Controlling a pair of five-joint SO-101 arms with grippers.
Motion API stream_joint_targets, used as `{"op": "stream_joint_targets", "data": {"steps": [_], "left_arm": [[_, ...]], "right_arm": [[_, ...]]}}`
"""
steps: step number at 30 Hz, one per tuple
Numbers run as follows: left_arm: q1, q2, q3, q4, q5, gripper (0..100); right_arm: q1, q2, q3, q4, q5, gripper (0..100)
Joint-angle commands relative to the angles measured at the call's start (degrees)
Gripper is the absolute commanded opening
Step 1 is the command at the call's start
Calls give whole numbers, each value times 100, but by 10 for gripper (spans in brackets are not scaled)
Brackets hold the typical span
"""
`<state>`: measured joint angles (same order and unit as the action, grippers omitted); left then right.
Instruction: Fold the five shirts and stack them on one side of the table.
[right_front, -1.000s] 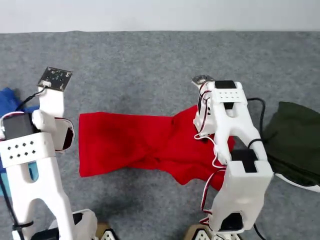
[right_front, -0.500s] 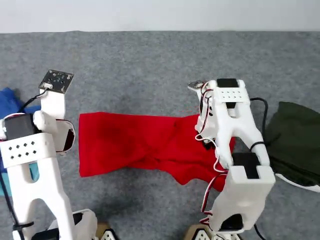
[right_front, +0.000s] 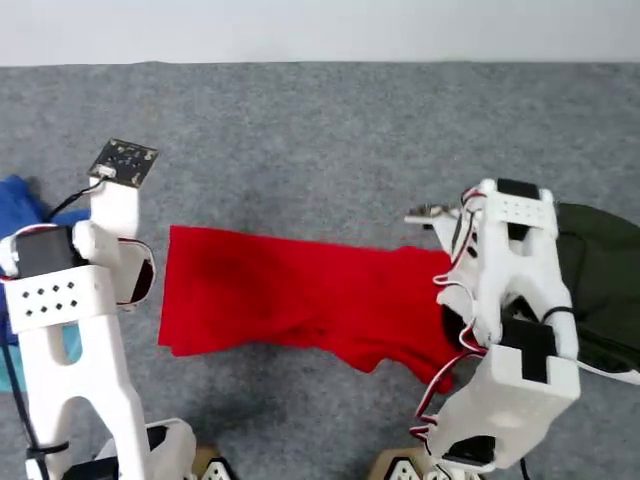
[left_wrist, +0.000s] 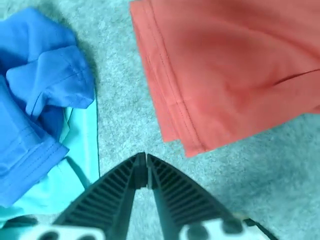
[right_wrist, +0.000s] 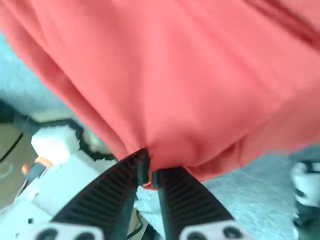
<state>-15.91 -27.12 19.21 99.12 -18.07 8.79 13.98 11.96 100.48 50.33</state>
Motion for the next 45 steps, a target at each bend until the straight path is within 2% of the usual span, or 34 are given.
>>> {"op": "stream_joint_targets", "data": {"steps": [1, 3, 6, 9, 15, 19, 30, 34, 39, 45], "left_arm": [[334, -176, -40, 141, -88, 8], [545, -176, -31, 141, -70, 8], [800, -141, -22, 141, -70, 10], [914, -123, -22, 132, -70, 12], [941, -114, -31, -264, -62, 109], [941, 88, -48, -818, -62, 111], [967, 2224, -1191, -1002, -105, 85], [976, 3174, -1719, -1081, -105, 125], [932, 4264, -2536, -1046, -114, 130], [932, 5415, -3152, -1046, -712, 126]], "right_arm": [[92, -295, 185, -171, 176, 14], [66, -295, 229, -409, 167, 23], [84, -356, 123, -462, 114, 107], [101, -497, -229, -198, -343, 180], [-110, -971, -818, 110, -484, 188], [-303, -1033, -1064, -75, -932, 187], [-391, -901, -1284, -1446, -2514, 190], [-365, -462, -1301, -1938, -2593, 189], [-356, -207, -1319, -1956, -2593, 188], [-382, -338, -1486, -1613, -2593, 188]]}}
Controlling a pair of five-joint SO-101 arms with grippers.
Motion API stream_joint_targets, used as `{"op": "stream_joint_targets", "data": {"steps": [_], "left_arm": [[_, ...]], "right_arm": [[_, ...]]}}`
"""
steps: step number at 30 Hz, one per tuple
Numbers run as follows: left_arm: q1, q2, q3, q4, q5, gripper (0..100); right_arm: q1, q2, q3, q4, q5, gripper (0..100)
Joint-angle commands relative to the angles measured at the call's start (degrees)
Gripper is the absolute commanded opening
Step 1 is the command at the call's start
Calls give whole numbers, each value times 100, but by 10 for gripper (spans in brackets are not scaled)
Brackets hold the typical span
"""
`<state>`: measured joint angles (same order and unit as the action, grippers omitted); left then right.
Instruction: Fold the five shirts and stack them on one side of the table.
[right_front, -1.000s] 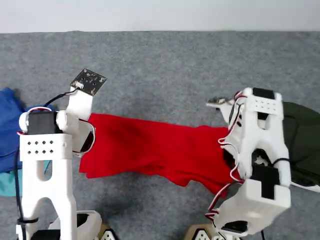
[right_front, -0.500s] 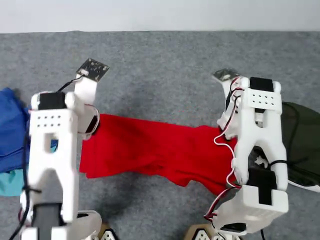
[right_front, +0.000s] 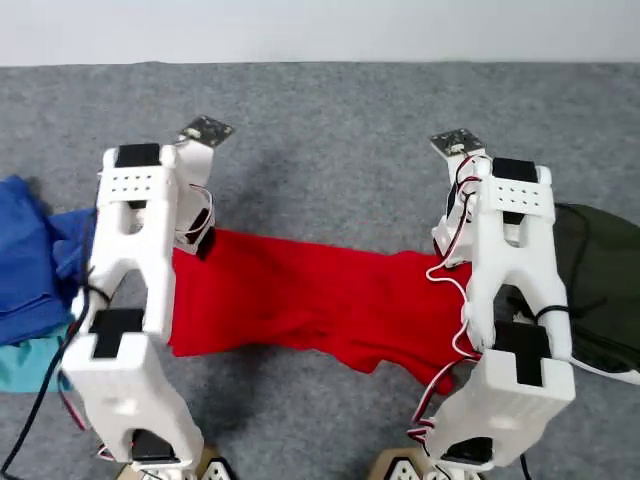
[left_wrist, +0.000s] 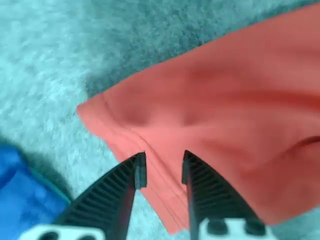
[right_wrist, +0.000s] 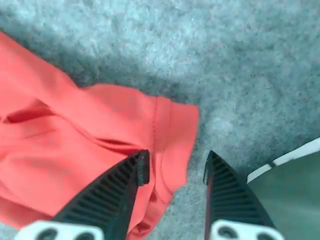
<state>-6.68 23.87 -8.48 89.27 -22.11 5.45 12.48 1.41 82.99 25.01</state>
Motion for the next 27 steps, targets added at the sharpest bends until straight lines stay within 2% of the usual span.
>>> {"op": "stream_joint_targets", "data": {"steps": [1, 5, 12, 19, 23, 27], "left_arm": [[-18, 501, -488, -62, -387, 126], [-176, 1099, -989, 18, -633, 125], [-369, 2022, -2571, 404, -888, 101], [-642, 2848, -4154, 1046, -1002, 101], [-607, 2567, -4374, 1143, -967, 101], [-396, 1758, -3890, 1143, -967, 103]], "right_arm": [[-40, -233, -475, 180, -62, 188], [-13, -418, -510, 242, -62, 188], [-4, -444, -510, 180, -53, 188], [4, -444, -501, 171, -35, 188], [4, -444, -501, 66, -53, 188], [-31, -514, -510, 136, -62, 188]]}}
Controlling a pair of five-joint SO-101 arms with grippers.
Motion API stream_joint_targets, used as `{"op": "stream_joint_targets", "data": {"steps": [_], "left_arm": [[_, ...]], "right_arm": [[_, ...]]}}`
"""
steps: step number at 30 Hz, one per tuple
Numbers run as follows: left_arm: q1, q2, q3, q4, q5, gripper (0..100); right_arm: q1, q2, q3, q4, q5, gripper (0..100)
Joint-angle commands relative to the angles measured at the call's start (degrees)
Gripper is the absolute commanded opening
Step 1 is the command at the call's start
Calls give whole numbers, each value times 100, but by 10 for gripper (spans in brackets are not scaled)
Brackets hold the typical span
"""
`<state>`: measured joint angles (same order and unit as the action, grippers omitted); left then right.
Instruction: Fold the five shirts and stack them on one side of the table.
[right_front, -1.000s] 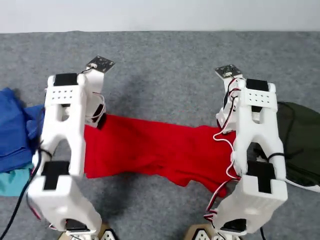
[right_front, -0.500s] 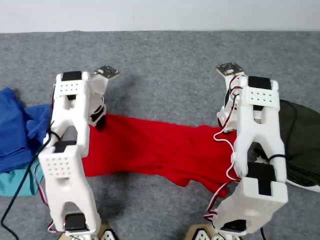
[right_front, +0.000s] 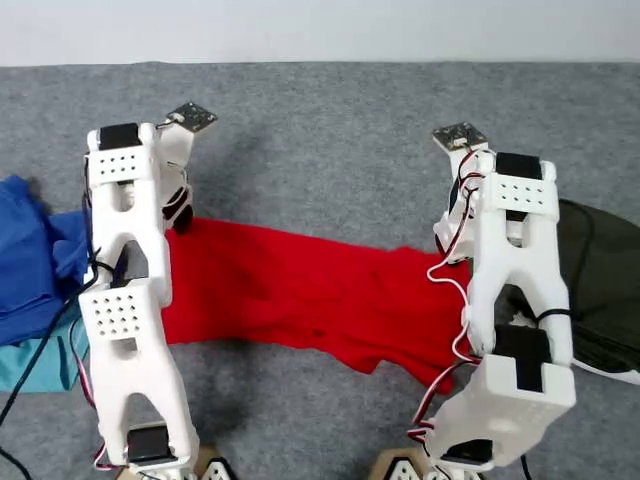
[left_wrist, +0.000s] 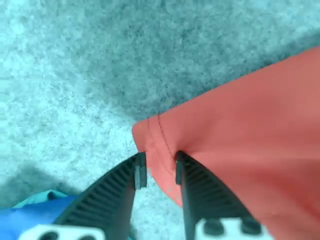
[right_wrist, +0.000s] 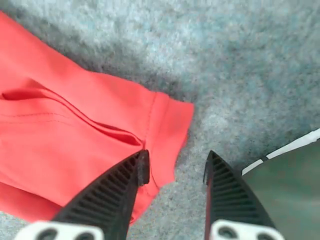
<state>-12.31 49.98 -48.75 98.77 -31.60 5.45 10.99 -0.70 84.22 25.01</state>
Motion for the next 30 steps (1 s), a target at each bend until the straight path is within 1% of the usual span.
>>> {"op": "stream_joint_targets", "data": {"steps": [1, 8, 13, 17, 21, 25, 27, 30], "left_arm": [[255, -1099, 356, 193, -26, 103], [870, -2831, 2088, 176, -35, 103], [993, -3622, 2888, 167, -18, 101], [738, -3736, 3090, 141, -26, 101], [325, -3727, 3108, -237, -35, 102], [158, -3613, 3081, -607, -35, 103], [264, -3543, 3073, -457, -35, 103], [642, -3552, 3090, 97, -44, 100]], "right_arm": [[-31, -374, -308, 110, -62, 188], [13, -365, -659, 1042, -62, 187], [13, -365, -1108, 1727, -62, 187], [66, -514, -1196, 1851, -53, 187], [127, -743, -1196, 1833, -35, 187], [127, -848, -1064, 1842, -35, 187], [136, -892, -1020, 1859, -44, 187], [259, -1244, -862, 1851, -35, 187]]}}
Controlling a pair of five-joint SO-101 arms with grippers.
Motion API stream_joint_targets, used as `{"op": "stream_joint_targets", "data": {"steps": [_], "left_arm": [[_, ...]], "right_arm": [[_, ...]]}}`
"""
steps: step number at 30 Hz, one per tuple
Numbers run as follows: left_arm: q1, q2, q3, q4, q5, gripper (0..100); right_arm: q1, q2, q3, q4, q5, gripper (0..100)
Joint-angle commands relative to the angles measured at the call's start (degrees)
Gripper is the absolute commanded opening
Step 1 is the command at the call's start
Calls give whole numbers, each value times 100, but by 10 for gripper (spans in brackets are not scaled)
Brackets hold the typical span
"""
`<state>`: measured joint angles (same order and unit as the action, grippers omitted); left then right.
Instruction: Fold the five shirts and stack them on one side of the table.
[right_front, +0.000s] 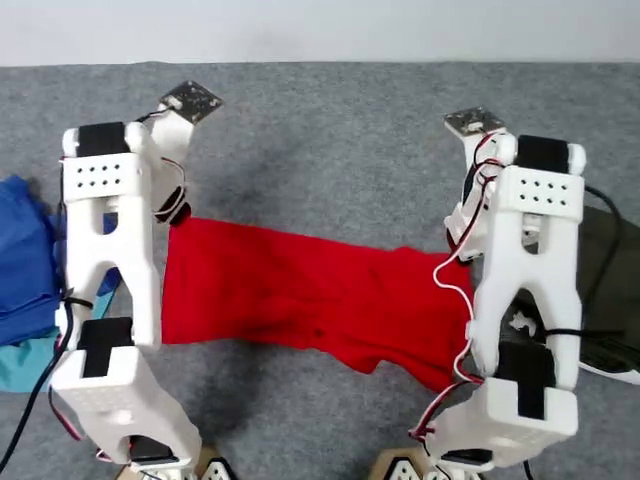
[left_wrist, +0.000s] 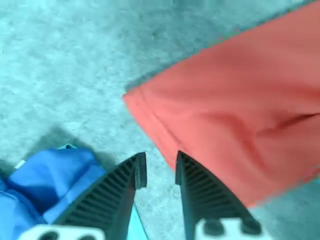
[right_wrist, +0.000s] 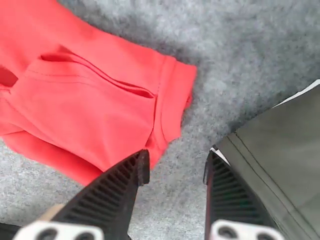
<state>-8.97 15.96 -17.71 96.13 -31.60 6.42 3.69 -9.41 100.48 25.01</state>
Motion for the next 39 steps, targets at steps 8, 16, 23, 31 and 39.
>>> {"op": "stream_joint_targets", "data": {"steps": [8, 16, 23, 31, 39], "left_arm": [[1705, -1002, 1007, 431, 440, 62], [2444, -1029, 2316, -607, 862, 66], [2848, 53, 2053, -1178, 1345, 66], [3657, 949, 1156, -1143, 1662, 66], [3886, 1380, 1130, -387, 1538, 50]], "right_arm": [[444, -1965, 1196, 224, 246, 187], [1429, -3521, 2391, 198, 624, 187], [1982, -4198, 3138, 189, 624, 187], [2062, -4716, 3552, 189, 624, 187], [2062, -5051, 3798, 189, 633, 187]]}}
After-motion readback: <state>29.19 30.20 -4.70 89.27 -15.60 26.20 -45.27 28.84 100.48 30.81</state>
